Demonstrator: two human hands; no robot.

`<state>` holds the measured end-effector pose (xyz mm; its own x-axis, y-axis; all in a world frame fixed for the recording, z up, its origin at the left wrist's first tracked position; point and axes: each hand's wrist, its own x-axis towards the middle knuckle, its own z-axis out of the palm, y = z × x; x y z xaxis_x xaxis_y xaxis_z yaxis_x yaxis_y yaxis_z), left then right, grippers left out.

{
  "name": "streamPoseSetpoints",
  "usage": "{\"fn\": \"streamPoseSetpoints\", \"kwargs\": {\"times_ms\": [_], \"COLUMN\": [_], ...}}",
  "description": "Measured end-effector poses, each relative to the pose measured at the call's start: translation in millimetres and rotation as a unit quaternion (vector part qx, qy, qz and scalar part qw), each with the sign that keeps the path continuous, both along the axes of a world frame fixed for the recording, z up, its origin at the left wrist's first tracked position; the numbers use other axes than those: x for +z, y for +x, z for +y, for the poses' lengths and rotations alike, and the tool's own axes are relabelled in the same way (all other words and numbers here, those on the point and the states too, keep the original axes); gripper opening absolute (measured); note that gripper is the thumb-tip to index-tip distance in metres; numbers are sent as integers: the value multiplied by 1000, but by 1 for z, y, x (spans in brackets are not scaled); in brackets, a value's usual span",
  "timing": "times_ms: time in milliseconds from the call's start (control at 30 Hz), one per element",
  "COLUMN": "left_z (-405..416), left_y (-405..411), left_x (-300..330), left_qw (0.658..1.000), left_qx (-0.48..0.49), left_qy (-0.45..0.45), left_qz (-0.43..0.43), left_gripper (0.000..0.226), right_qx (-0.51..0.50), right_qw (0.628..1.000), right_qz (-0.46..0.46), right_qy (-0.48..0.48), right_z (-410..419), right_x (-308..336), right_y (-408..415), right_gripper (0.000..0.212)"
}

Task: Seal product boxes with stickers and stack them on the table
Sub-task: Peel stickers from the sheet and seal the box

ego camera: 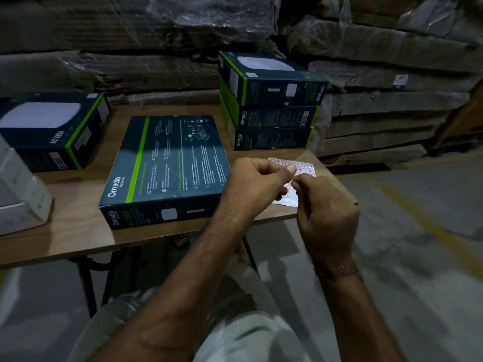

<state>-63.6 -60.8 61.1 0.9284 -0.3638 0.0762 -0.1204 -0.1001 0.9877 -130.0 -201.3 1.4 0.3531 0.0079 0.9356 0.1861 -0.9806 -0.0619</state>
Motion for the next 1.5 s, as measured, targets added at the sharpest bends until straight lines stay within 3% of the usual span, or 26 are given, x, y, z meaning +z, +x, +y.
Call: {"fn": "streamPoseSetpoints", "kwargs": {"times_ms": [233,400,567,633,767,1167,1300,1400,1500], "left_z": [25,49,73,81,94,112,120,137,162], "left_y": [-11,-16,-21,-22,-25,-38,-35,-27,-16], "left_x": [6,4,2,1,-2,-7,-7,-8,-15], "left_qw": [998,995,992,992,991,980,976,955,911], "left_qx": [34,70,81,86,100,159,183,252,348], "left_qy": [48,55,60,56,47,11,-28,-20,27], "left_qz": [-35,-54,-77,-78,-75,-117,-118,-159,-219], "left_gripper": [23,26,23,22,21,15,27,33,20], "right_qx": [38,113,214,243,263,282,290,286,274], "right_qw": [999,970,877,859,856,814,802,803,816], "right_qz": [18,31,147,191,227,220,239,265,291], "right_qy": [0,215,405,409,382,458,464,451,417], "right_z": [18,46,58,62,72,102,108,111,117], "right_x": [-2,7,27,35,39,38,38,35,32], "right_y": [-8,-12,-6,-8,-5,-1,1,7,14], "right_gripper": [20,17,6,9,12,15,17,14,9]}}
